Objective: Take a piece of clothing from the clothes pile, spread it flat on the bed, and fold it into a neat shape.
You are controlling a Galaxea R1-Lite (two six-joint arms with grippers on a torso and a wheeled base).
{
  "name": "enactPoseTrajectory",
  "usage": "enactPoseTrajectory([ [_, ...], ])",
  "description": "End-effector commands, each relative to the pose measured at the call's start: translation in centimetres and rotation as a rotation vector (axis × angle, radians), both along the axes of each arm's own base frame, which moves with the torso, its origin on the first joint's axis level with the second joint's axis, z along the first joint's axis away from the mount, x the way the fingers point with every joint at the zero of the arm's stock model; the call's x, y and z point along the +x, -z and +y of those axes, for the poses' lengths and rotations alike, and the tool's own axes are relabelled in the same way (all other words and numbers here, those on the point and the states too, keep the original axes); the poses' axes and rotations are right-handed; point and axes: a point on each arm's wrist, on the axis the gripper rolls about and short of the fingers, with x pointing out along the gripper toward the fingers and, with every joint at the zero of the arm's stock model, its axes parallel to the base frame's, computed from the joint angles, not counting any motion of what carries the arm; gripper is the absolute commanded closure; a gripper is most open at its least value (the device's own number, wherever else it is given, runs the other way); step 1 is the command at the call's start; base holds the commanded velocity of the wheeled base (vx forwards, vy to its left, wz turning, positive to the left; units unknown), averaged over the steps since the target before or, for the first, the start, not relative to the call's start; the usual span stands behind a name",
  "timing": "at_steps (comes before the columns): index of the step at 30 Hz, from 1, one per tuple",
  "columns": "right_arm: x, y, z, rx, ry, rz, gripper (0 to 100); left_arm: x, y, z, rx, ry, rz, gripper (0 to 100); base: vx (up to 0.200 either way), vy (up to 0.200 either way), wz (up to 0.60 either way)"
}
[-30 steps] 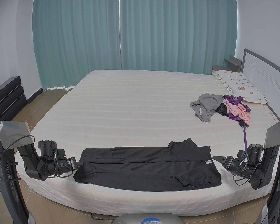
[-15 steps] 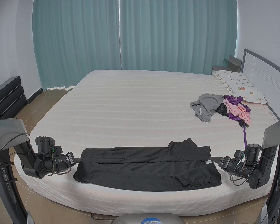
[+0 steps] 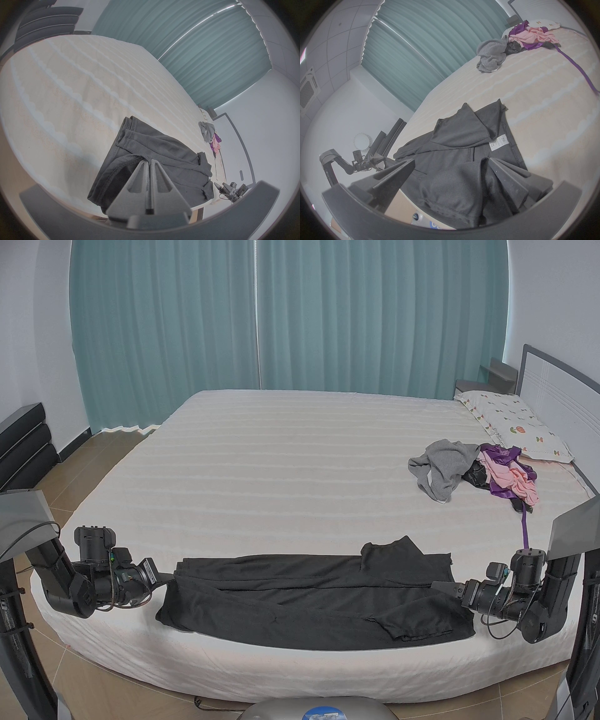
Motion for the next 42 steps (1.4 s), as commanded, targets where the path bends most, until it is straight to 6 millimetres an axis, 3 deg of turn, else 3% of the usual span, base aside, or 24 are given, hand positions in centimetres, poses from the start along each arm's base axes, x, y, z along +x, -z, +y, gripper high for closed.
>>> enactPoseTrajectory([
  [1, 0.4, 1.4, -0.1, -0.001, -0.002, 0.028, 0, 0.0, 0.0, 0.0, -0.005, -0.001, 0.0, 100, 0.0, 0.0, 0.0],
  [7, 1.0, 2.7, -0.3, -0.013, -0.01, 0.033, 0, 0.0, 0.0, 0.0, -0.006, -0.002, 0.001, 100, 0.0, 0.0, 0.0],
  [21, 1.7, 3.5, -0.1, -0.028, -0.025, 0.022, 0, 0.0, 0.0, 0.0, -0.006, -0.002, 0.001, 100, 0.0, 0.0, 0.0],
  [22, 1.7, 3.6, -0.1, -0.032, -0.028, 0.024, 100, 0.0, -0.1, 0.0, -0.006, -0.002, -0.001, 100, 0.0, 0.0, 0.0],
  [30, 1.4, 3.8, -0.4, -0.059, -0.038, 0.009, 100, 0.0, -0.3, 0.0, -0.004, -0.003, -0.005, 100, 0.0, 0.0, 0.0],
  [42, 0.3, 0.9, -3.0, -0.023, -0.001, -0.071, 100, 0.8, -0.6, 0.3, 0.019, -0.047, 0.037, 100, 0.0, 0.0, 0.0],
])
